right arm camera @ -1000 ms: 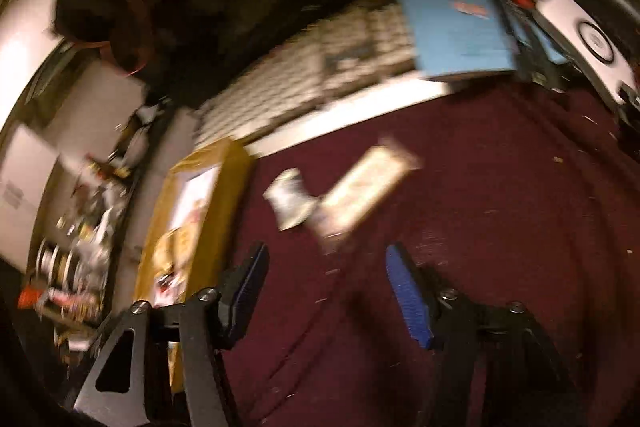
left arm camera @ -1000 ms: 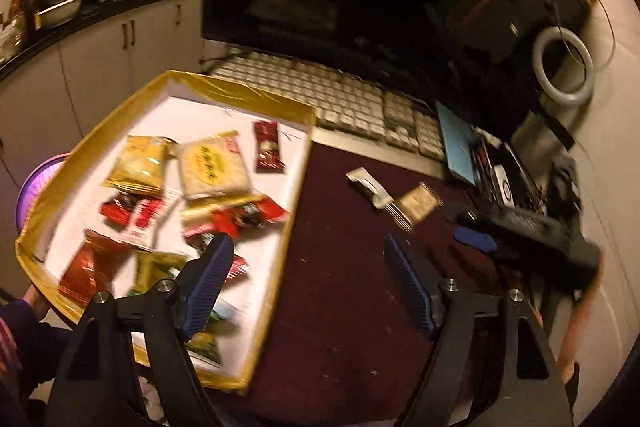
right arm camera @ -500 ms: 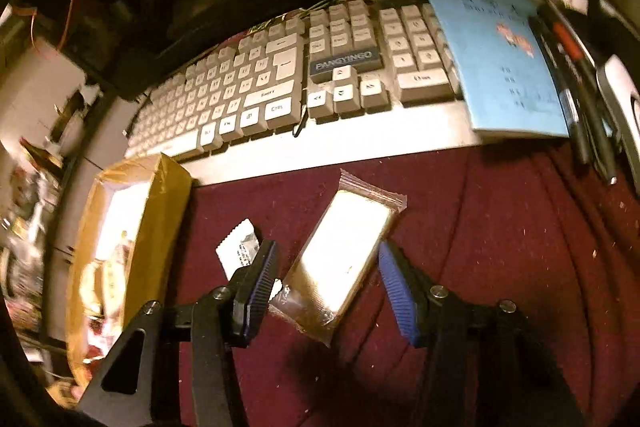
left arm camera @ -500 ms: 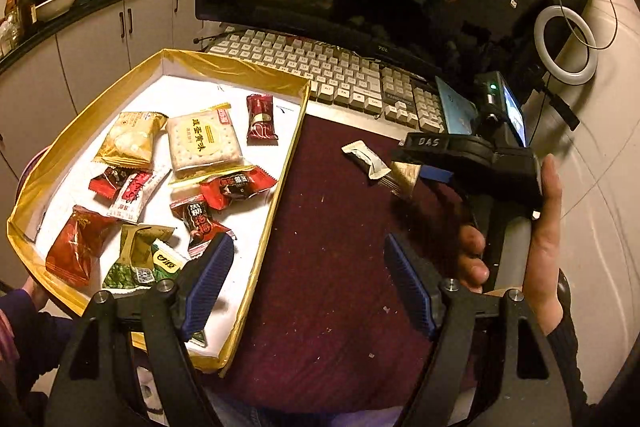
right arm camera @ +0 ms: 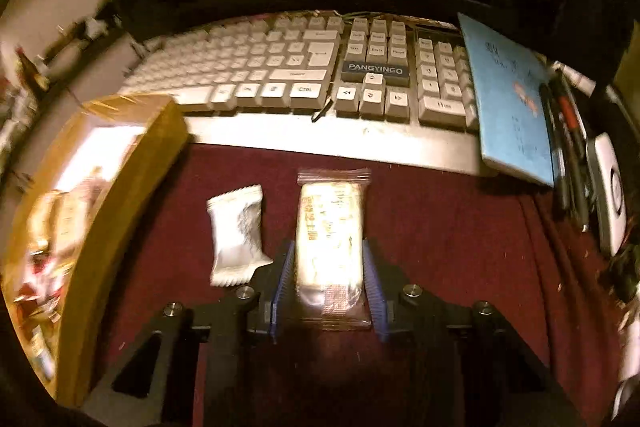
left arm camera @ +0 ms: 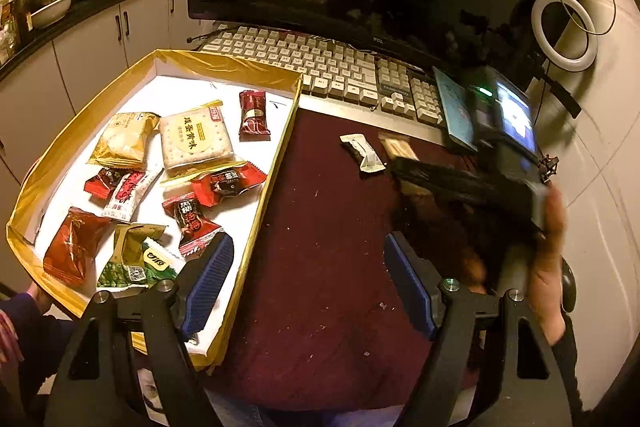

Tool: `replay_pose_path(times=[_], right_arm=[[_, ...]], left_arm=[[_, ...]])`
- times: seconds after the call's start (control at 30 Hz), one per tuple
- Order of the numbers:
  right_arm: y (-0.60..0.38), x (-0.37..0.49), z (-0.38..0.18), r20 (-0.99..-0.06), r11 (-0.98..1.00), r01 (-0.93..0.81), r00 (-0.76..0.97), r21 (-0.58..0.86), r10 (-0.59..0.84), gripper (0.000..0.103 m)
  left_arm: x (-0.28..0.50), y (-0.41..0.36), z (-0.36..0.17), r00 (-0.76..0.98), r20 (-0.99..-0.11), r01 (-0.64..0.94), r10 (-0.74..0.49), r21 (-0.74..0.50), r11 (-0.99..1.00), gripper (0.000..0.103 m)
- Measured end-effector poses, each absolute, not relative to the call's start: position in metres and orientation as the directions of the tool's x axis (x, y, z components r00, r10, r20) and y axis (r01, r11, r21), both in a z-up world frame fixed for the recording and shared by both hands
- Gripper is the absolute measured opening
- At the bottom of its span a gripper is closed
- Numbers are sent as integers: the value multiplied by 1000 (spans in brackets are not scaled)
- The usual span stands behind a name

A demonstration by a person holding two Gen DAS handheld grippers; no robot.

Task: Organize snacks
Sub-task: 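Grasp the clear-wrapped cake with the right gripper while the left grasps the white wrapped cake, then carry both cakes over the tray and open both grippers to drop them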

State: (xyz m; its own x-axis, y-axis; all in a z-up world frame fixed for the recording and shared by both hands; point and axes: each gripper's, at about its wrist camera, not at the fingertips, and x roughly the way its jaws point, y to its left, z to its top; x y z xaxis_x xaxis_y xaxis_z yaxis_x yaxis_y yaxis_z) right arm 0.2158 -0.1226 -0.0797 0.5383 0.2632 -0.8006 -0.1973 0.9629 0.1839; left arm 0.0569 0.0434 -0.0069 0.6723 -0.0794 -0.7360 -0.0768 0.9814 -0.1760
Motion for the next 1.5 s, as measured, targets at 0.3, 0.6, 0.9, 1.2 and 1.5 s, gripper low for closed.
replay_pose_path(times=[0.3, 0.6, 0.9, 1.2, 1.5], right_arm=[[-214, 159, -82, -674, 890, -146, 604, 432, 426, 34], [-226, 171, -91, -616, 846, -127, 630, 519, 473, 34], [-226, 170, -92, -608, 839, -145, 627, 524, 488, 34], [-221, 168, -91, -610, 846, -170, 623, 506, 490, 34], [-204, 161, -84, -599, 844, -254, 610, 472, 518, 34]], left_arm=[[108, 9, -17, 611, -776, 22, -159, -184, 983, 77], [217, -13, -48, 519, -853, -33, -57, -87, 996, 77], [229, -25, -71, 514, -857, -54, 43, 18, 998, 19], [167, -27, -71, 515, -855, 27, -60, -54, 998, 18], [97, 18, -24, 608, -780, -7, -151, -195, 981, 18]])
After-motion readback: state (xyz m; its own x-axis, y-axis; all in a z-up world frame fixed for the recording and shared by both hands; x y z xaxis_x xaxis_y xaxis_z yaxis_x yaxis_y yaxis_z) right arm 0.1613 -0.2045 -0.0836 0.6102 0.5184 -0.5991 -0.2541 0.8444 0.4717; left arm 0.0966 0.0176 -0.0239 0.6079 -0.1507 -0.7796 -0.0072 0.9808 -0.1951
